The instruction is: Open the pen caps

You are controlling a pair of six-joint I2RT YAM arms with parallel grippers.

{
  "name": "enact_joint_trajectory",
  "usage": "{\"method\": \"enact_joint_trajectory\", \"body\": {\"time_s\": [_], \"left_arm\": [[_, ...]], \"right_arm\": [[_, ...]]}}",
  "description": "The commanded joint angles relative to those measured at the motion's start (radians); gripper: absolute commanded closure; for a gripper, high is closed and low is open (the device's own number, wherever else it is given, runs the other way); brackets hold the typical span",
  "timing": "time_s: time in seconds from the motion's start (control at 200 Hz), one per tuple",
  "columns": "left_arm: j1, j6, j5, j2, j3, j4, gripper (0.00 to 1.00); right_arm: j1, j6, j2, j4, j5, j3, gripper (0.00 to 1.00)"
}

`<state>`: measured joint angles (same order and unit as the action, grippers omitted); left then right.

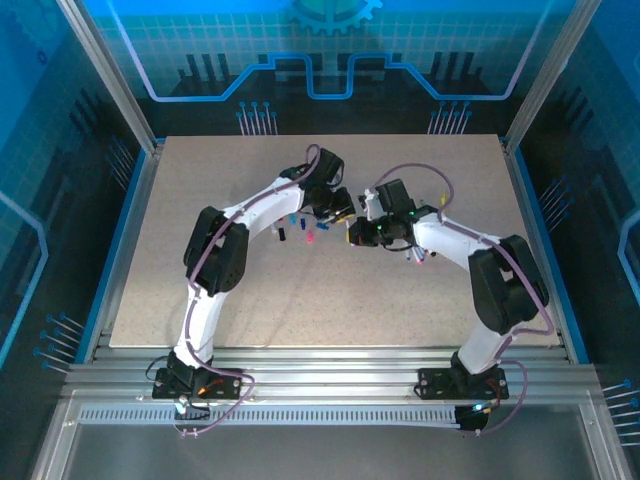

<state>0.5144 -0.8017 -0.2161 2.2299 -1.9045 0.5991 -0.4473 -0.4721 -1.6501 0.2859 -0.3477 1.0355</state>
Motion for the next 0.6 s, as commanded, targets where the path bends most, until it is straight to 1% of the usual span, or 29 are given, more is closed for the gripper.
{"method": "enact_joint_trajectory", "body": {"time_s": [0.0,0.04,0.09,0.125,0.165,0.215,0.32,0.395,0.465,0.595], "left_arm": [[-0.125,0.066,0.093,0.138,-0.331,0.123,1.0],[-0.138,0.073,0.093,0.196,-0.463,0.182,1.0],[-0.139,0.081,0.094,0.253,-0.598,0.246,1.0],[-0.136,0.079,0.087,0.272,-0.644,0.268,1.0],[-0.129,0.074,0.083,0.264,-0.632,0.269,1.0],[-0.118,0.076,0.078,0.218,-0.552,0.24,1.0],[-0.104,0.101,0.105,0.048,-0.242,0.151,1.0],[-0.103,0.124,0.146,-0.076,-0.036,0.115,1.0],[-0.103,0.14,0.197,-0.177,0.121,0.099,1.0],[-0.102,0.156,0.215,-0.316,0.332,0.076,1.0]], "right_arm": [[-0.188,-0.034,0.276,0.25,-0.043,-0.209,1.0],[-0.223,-0.095,0.372,0.269,-0.033,-0.283,1.0],[-0.226,-0.16,0.467,0.266,-0.027,-0.352,1.0],[-0.217,-0.176,0.512,0.272,-0.004,-0.371,1.0],[-0.193,-0.179,0.539,0.27,0.02,-0.376,1.0],[-0.143,-0.166,0.545,0.256,0.029,-0.368,1.0],[-0.036,-0.107,0.47,0.251,0.115,-0.284,1.0],[0.0,-0.054,0.372,0.264,0.226,-0.194,1.0],[0.016,-0.005,0.271,0.294,0.322,-0.096,1.0],[0.055,0.076,0.092,0.333,0.409,0.036,1.0]]}}
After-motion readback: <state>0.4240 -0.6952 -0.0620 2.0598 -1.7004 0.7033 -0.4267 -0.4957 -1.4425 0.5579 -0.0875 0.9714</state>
